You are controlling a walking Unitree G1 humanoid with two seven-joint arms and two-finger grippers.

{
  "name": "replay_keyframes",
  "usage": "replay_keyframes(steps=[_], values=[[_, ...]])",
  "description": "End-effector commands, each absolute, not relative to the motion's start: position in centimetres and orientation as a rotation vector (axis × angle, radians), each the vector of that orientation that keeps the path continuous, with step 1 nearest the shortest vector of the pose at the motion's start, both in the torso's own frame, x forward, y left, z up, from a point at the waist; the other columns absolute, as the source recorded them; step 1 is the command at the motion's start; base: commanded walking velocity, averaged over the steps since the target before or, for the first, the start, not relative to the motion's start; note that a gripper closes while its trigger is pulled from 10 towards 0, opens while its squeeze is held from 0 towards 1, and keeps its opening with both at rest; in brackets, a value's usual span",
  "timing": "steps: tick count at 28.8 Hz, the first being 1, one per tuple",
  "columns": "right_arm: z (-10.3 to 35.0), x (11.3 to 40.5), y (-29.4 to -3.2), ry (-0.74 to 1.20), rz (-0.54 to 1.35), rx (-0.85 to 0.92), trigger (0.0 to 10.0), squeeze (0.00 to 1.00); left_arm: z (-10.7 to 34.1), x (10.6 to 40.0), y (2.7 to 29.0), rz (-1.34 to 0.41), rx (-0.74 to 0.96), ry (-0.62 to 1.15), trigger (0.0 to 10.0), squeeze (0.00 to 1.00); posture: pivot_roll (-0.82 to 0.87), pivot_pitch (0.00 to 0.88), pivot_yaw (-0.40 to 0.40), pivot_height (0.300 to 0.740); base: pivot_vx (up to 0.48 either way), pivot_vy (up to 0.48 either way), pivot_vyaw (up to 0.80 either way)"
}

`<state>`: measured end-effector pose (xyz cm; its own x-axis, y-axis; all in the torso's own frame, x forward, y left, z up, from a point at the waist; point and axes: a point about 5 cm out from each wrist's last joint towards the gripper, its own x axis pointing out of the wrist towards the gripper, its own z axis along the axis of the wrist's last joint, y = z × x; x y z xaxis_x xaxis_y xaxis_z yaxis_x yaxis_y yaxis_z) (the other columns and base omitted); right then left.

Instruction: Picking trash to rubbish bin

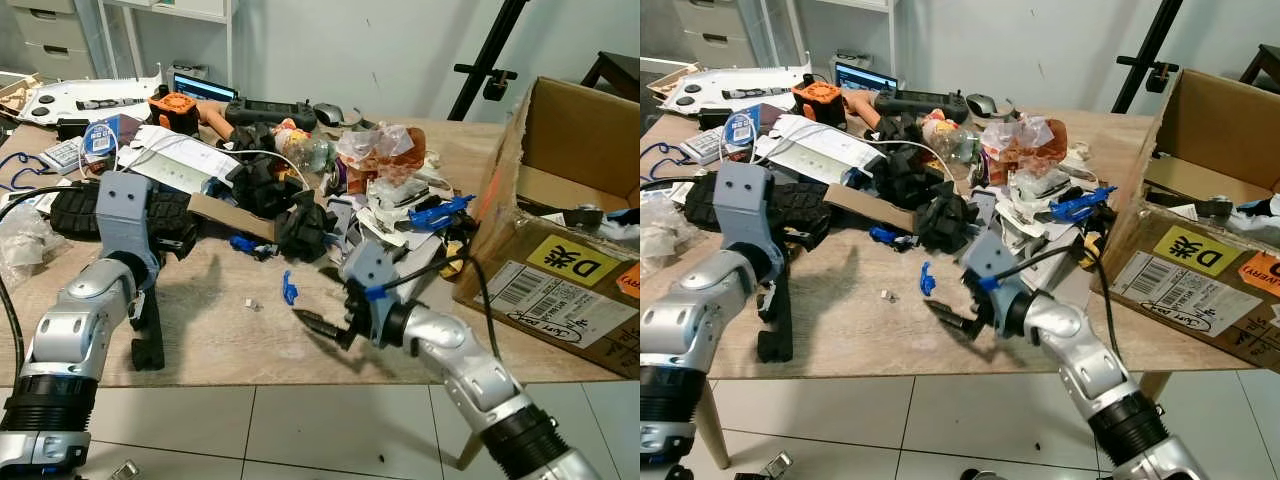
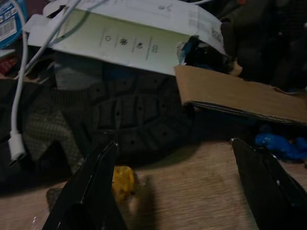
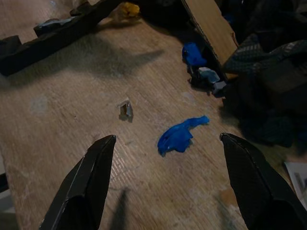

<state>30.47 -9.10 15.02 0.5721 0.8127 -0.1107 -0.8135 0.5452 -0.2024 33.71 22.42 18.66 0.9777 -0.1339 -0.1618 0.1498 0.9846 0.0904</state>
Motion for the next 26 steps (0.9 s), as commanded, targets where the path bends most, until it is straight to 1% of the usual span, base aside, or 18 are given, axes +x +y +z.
replay_keyframes(steps=[1,2,3,8,12,15,22,23,24,25,26], values=[[14.4,30.3,-9.4,0.025,0.943,-0.244,10.0,0.00,17.5,33.4,22.5,-0.139,0.128,0.223,10.0,0.92,-0.01,0.163,-0.097,0.740,0.000,0.000,0.00],[14.2,30.2,-9.5,0.034,0.944,-0.251,10.0,0.00,17.3,33.3,22.4,-0.145,0.129,0.243,10.0,0.12,-0.01,0.163,-0.097,0.740,0.000,0.000,0.00],[13.9,30.1,-9.5,0.042,0.943,-0.259,10.0,0.00,17.0,33.2,22.2,-0.151,0.124,0.268,10.0,0.00,-0.01,0.163,-0.097,0.740,0.000,0.000,0.00],[13.7,30.0,-9.6,0.049,0.943,-0.268,10.0,0.00,16.0,33.0,22.1,-0.145,0.115,0.335,10.0,0.00,-0.01,0.163,-0.097,0.740,0.000,0.000,0.00],[13.8,29.9,-9.4,0.046,0.947,-0.267,10.0,0.00,14.7,32.7,22.5,-0.103,0.126,0.415,10.0,0.00,-0.01,0.163,-0.097,0.740,0.000,0.000,0.00],[13.9,29.9,-9.4,0.042,0.945,-0.266,10.0,0.00,14.6,32.7,22.7,-0.083,0.159,0.414,10.0,0.00,-0.01,0.155,-0.094,0.740,0.000,0.000,0.00],[14.3,30.2,-9.5,0.031,0.944,-0.268,10.0,0.00,15.1,32.9,22.4,-0.057,0.160,0.361,10.0,0.00,-0.02,0.148,-0.107,0.740,0.000,0.000,0.00],[14.4,30.2,-9.5,0.029,0.946,-0.267,10.0,0.00,15.8,33.1,22.0,-0.086,0.153,0.287,10.0,0.00,-0.02,0.149,-0.111,0.740,0.000,0.000,0.00],[14.4,30.2,-9.5,0.029,0.946,-0.267,10.0,0.00,15.8,33.1,22.0,-0.086,0.153,0.287,10.0,0.00,-0.02,0.149,-0.111,0.740,0.000,0.000,0.00],[14.5,30.2,-9.5,0.026,0.948,-0.266,10.0,0.00,17.2,33.3,21.2,-0.125,0.079,0.182,10.0,0.00,-0.02,0.150,-0.116,0.740,0.000,0.000,0.00],[14.6,30.2,-9.4,0.023,0.951,-0.265,10.0,0.00,18.5,33.3,20.9,-0.141,0.014,0.089,10.0,0.29,-0.01,0.151,-0.116,0.740,0.000,0.000,0.00]])
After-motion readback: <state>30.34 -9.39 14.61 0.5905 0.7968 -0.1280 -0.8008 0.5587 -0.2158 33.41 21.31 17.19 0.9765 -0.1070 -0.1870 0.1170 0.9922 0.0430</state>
